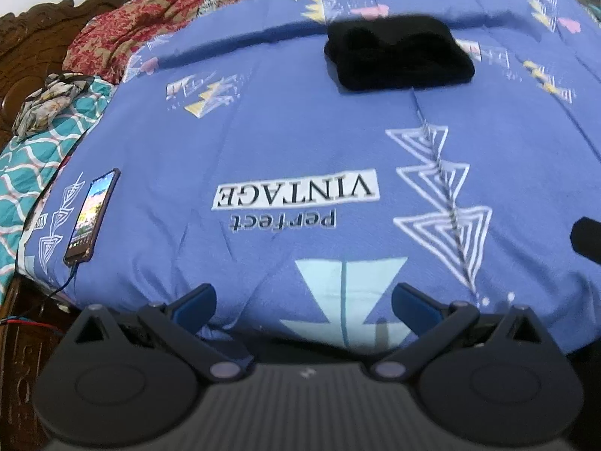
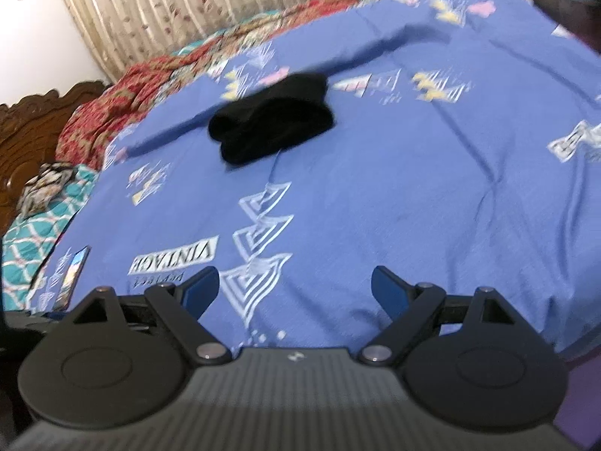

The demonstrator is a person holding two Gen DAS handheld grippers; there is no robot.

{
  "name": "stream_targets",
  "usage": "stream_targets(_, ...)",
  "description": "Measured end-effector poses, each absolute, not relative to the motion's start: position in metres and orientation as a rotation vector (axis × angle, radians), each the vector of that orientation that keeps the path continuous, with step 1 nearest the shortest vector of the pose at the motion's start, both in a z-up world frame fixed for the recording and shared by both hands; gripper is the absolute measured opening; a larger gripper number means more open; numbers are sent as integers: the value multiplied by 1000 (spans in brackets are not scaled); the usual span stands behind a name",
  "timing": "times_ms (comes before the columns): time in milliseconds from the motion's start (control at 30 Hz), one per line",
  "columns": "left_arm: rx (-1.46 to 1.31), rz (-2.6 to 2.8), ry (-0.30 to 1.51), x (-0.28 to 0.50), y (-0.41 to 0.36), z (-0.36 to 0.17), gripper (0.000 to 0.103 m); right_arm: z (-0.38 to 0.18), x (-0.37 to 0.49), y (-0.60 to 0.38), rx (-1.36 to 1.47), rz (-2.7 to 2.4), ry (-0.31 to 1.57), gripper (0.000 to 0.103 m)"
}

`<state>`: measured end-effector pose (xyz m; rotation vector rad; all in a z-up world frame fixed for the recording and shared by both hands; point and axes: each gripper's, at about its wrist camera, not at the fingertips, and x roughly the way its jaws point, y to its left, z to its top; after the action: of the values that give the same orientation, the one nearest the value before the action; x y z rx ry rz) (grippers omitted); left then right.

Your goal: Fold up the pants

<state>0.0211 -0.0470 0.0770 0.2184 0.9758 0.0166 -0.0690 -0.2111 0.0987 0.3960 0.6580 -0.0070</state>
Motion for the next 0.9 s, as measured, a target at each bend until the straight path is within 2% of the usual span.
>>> stream_targets(300,174,-62,875,14,-49,106,103,120,-71,-211,370,-17,583,91)
stream_targets(900,114,-118,834,-4,-35,123,103,141,-80,-187,304,-11,533,92)
